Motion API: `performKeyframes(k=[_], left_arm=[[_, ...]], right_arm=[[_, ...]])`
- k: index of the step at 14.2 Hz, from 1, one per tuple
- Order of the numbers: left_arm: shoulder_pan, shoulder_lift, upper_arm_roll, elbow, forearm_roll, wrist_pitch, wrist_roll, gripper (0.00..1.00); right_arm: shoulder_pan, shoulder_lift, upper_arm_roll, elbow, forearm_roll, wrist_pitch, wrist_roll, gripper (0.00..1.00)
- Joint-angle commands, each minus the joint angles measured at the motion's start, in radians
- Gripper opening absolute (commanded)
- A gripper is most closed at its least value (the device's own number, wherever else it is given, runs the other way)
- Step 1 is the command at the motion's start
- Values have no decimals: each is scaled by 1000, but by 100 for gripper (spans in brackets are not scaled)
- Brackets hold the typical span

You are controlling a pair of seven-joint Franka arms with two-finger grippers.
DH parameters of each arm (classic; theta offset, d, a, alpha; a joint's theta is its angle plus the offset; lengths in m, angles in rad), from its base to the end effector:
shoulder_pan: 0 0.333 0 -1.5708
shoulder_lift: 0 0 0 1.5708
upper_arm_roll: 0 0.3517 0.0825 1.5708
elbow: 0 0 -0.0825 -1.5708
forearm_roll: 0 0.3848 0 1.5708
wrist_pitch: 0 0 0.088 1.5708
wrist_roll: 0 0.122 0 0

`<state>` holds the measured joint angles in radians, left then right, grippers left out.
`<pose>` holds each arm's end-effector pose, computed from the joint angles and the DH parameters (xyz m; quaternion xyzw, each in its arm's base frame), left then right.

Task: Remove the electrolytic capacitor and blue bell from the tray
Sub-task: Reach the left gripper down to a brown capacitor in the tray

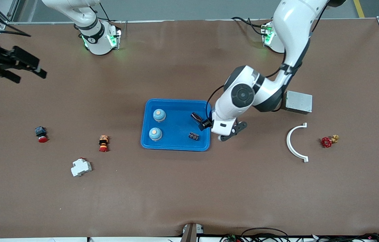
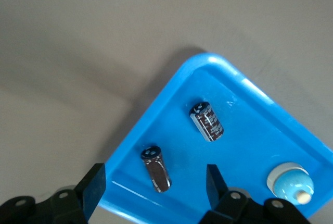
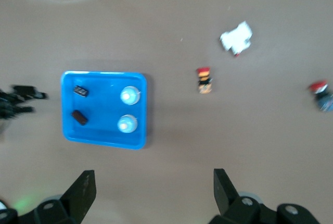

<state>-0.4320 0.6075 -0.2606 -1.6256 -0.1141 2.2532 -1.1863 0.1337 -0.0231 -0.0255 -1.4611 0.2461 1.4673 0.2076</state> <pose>0.5634 -0.4387 0.2956 0.9467 0.2991 -0.0846 0.0842 0.5293 0.0892 0.7038 -0.9918 0.0348 0.0049 0.1229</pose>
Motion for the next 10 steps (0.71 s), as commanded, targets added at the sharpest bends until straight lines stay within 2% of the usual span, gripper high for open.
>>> performKeyframes(k=[1,3,6,9,10], left_arm=[[-40,49,6,24,17,37,-107,81],[-74,78,11,21,25,39,-194,78],[-108,118,14,18,59,72,-324,75],[-137,150,15,18,85,98,-394,69],[-137,158,15,18,93,100,-397,67]], right_arm=[[130,8,6,-1,-5,-12,247,100],[238,61,4,-10,-57,-9,303,100],[423,144,6,-10,-227,4,471,100],[484,233,9,-11,-220,7,495,100],[488,267,9,-18,-170,39,495,100]])
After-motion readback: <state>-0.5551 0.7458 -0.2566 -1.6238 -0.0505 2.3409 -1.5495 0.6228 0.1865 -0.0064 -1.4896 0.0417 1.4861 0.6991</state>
